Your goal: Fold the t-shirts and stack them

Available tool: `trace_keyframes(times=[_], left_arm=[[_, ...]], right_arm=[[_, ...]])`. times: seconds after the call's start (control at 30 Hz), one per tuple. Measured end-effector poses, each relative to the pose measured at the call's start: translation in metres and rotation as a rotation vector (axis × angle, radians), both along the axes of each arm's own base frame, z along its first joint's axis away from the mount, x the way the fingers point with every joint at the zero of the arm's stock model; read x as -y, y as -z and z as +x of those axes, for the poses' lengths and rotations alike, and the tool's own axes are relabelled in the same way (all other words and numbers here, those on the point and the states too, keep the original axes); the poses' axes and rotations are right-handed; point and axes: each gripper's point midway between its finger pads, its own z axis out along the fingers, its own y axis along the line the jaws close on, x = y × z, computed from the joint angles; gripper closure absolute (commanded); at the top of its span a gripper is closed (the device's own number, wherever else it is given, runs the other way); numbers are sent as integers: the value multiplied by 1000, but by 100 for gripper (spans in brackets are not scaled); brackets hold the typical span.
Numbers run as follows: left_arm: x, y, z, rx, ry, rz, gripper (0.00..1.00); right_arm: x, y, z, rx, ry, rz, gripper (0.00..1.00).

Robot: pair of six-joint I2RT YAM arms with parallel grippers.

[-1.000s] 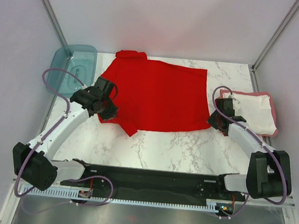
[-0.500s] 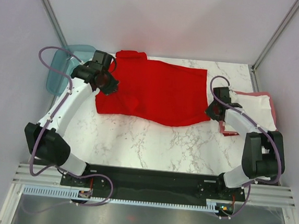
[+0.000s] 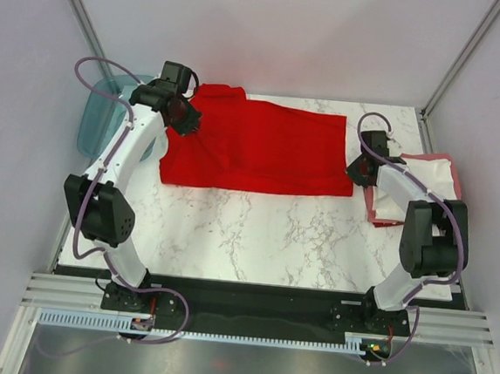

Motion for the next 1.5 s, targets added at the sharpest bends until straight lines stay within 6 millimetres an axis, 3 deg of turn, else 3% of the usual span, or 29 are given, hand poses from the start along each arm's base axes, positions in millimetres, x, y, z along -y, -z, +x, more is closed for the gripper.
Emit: trace_keyframes(times=[0.23, 0.43, 0.8, 1.07, 1.43, 1.5], left_arm=[[-2, -12, 29, 44, -12, 16, 98], [-3, -8, 55, 58, -22, 15, 98], [-17, 10, 79, 37, -57, 20, 98], [-17, 10, 88, 46, -62, 21, 98], [-15, 11, 113, 84, -69, 18, 98], [-14, 17, 120, 89, -69, 16, 91]], right_arm=[[-1, 3, 21, 3, 23, 17, 100], [-3, 6, 34, 5, 37, 30, 100], [0, -5, 57, 52, 76, 64, 100], [5, -8, 64, 80, 103, 113, 100], [1, 11, 86, 66, 103, 166, 100], [0, 12, 92, 75, 100, 171, 98]])
